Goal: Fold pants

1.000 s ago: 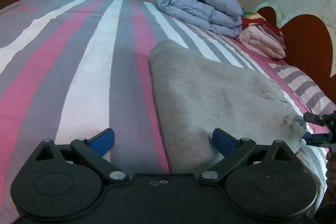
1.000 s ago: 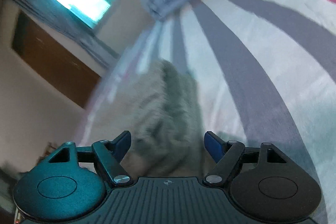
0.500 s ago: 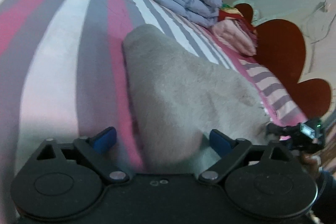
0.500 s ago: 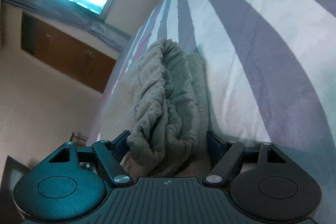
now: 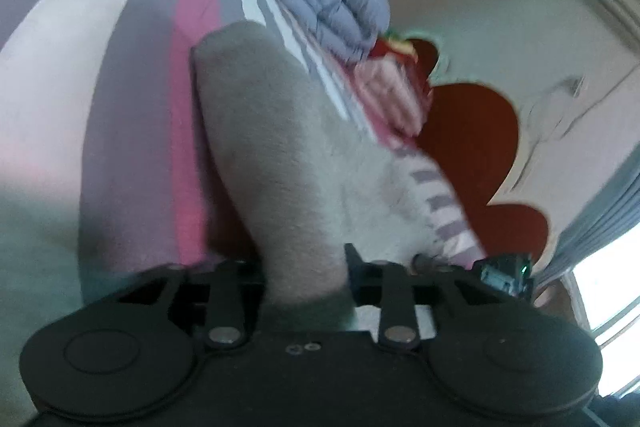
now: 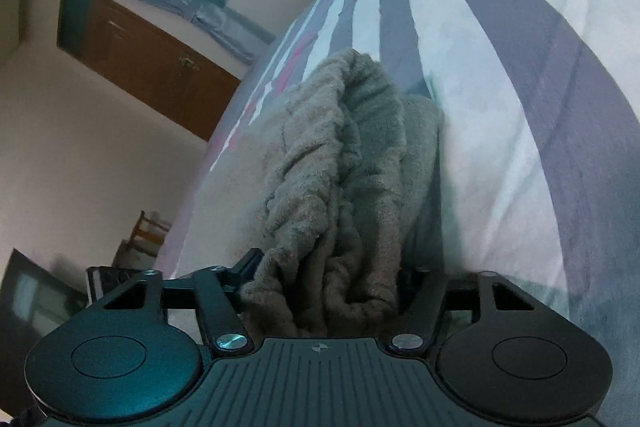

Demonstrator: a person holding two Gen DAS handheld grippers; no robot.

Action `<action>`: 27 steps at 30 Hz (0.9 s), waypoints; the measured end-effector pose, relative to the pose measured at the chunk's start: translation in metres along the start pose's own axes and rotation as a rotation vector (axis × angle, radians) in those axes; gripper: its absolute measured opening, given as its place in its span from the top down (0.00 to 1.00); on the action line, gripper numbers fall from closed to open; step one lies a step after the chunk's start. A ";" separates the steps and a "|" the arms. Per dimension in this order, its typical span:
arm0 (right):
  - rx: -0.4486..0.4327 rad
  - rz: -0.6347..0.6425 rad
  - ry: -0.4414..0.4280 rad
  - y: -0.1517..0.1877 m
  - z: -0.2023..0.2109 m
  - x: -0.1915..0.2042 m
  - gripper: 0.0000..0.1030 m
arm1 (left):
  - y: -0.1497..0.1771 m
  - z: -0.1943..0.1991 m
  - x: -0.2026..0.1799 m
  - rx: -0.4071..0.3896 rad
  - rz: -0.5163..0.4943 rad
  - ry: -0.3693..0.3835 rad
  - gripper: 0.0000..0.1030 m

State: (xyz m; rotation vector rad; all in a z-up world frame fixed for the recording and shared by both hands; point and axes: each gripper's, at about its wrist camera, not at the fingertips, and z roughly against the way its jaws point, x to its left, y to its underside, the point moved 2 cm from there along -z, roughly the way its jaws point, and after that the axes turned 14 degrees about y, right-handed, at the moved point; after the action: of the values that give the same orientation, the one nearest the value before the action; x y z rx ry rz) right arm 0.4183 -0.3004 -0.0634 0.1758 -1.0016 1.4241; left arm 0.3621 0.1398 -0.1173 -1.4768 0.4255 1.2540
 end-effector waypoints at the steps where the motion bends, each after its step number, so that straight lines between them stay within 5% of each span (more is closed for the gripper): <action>1: -0.009 0.033 0.014 -0.002 -0.001 0.005 0.44 | -0.002 0.002 -0.003 -0.016 -0.015 0.011 0.82; 4: -0.041 0.091 0.005 -0.014 -0.002 0.024 0.46 | -0.021 0.006 -0.017 -0.053 -0.061 0.049 0.82; 10: -0.103 0.152 -0.056 -0.081 -0.020 0.064 0.49 | -0.091 0.013 -0.024 -0.104 -0.159 -0.009 0.82; 17: -0.107 0.207 -0.065 -0.161 -0.107 0.104 0.51 | -0.166 0.012 0.029 -0.136 -0.164 -0.143 0.81; 20: -0.053 0.184 -0.001 -0.168 -0.151 0.085 0.41 | -0.159 -0.001 0.079 -0.078 -0.082 -0.268 0.52; 21: -0.020 0.190 0.084 -0.164 -0.171 0.075 0.26 | -0.148 0.001 0.085 -0.114 -0.125 -0.231 0.50; 22: 0.022 0.197 0.141 -0.157 -0.188 0.063 0.26 | -0.142 0.003 0.084 -0.139 -0.154 -0.215 0.50; 25: -0.053 0.143 0.047 -0.144 -0.187 0.040 0.25 | -0.131 0.011 0.080 -0.179 -0.160 -0.203 0.50; 27: -0.064 0.127 0.019 -0.141 -0.179 0.033 0.25 | -0.119 0.024 0.075 -0.197 -0.147 -0.196 0.41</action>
State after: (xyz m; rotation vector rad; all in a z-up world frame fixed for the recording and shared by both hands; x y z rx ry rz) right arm 0.6186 -0.1891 -0.0863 0.0517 -1.0568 1.5040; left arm 0.4748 0.2273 -0.1190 -1.5019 0.0633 1.3356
